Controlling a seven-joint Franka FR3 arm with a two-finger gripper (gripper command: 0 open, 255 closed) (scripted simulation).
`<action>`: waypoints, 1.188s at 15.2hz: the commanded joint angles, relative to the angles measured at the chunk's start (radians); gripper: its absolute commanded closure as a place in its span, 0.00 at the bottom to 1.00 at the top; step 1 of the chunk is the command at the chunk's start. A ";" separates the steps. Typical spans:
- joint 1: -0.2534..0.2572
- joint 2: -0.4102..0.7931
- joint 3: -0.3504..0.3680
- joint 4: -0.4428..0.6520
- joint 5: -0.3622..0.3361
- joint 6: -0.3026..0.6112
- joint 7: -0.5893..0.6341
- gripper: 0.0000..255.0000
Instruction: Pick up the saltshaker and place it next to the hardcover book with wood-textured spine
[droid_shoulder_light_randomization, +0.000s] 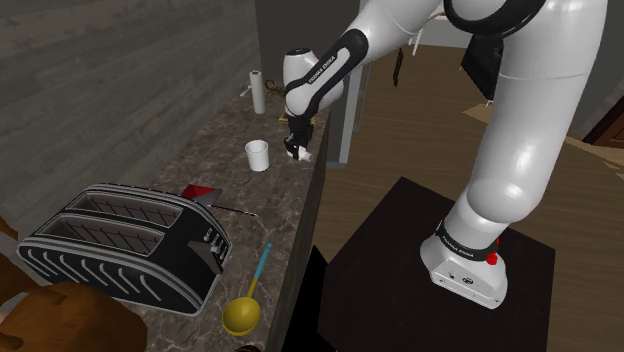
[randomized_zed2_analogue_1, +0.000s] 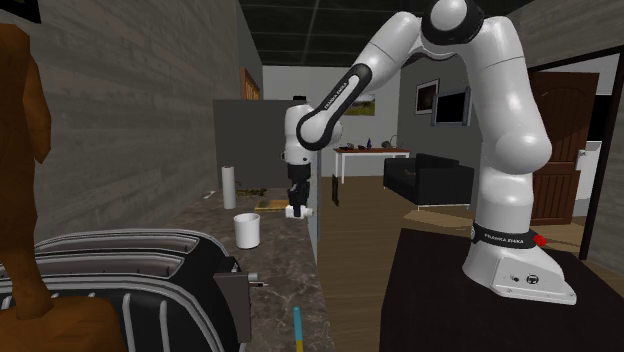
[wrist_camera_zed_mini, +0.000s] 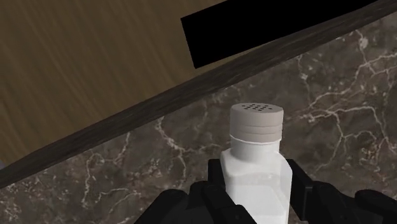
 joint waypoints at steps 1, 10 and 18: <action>-0.020 0.044 -0.011 0.071 0.001 -0.027 -0.034 1.00; -0.109 0.268 -0.047 0.439 0.010 -0.168 -0.174 1.00; -0.178 0.548 -0.065 0.923 0.019 -0.372 -0.273 1.00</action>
